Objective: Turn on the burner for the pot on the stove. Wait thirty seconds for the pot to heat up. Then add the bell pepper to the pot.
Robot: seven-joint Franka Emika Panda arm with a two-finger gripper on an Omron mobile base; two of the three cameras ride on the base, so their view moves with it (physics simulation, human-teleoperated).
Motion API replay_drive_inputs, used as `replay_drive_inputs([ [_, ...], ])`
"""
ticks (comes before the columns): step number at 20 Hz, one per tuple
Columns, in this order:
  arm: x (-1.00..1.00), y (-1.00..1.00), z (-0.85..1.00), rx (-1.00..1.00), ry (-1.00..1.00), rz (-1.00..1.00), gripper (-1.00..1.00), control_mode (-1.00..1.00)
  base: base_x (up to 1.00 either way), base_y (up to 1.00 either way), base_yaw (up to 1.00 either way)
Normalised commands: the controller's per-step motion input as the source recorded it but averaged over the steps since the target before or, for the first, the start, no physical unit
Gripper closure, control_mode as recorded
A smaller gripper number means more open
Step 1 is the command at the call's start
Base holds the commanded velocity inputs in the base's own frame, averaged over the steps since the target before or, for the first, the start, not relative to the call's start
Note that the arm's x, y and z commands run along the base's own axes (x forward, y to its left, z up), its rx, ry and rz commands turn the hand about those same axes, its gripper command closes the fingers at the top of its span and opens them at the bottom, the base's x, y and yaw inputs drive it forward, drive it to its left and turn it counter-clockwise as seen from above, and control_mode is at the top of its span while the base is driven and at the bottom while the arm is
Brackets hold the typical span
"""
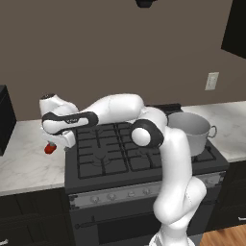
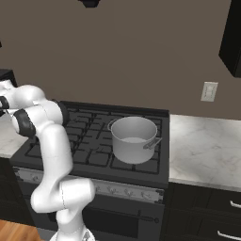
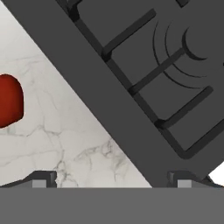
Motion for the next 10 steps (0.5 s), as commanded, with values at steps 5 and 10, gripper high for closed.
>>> replay_drive_inputs([
  [5,0.11,0.0,-0.18,0.0,-0.03,0.0,-1.0,-1.0,0.0,0.0,0.0],
  [10,0.3,0.0,0.0,0.0,0.0,0.01,-1.0,-1.0,0.0,0.0,0.0],
])
